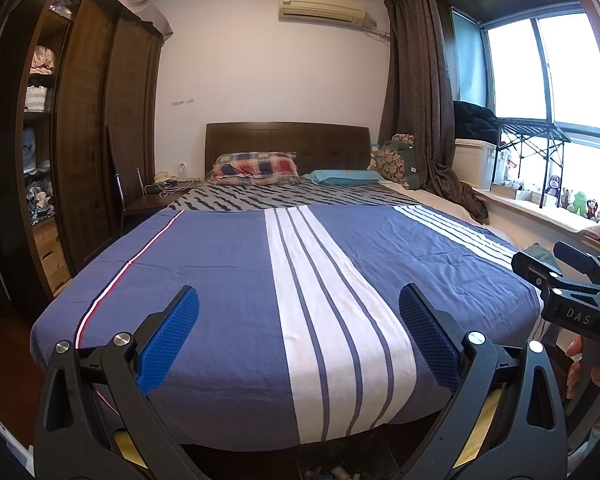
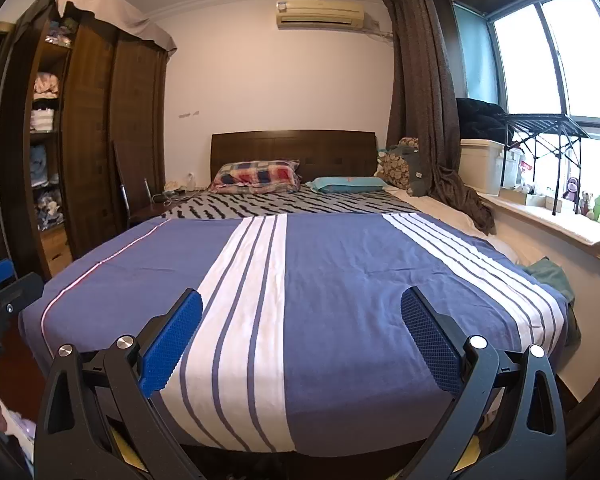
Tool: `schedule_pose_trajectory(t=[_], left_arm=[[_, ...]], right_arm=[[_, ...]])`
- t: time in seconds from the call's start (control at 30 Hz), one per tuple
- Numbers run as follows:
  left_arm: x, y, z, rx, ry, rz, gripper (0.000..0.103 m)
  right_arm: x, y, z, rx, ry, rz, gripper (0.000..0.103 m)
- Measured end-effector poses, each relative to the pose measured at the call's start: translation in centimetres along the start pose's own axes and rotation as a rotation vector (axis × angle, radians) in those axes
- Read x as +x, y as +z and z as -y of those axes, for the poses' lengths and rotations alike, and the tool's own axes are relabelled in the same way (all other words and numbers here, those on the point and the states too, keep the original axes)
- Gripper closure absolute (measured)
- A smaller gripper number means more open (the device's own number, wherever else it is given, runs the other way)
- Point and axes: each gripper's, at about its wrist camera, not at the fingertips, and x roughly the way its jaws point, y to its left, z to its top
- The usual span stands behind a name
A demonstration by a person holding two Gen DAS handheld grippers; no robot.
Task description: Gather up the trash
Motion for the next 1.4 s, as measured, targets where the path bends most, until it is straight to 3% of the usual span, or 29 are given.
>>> schedule_pose_trajectory(t=[1.4], left_arm=[[-0.22,0.02,0.27,0.001,-0.001,0.004,0.008]], right_arm=[[-0.12,0.06,-0.7,0.007,0.002,-0.003,0.003]])
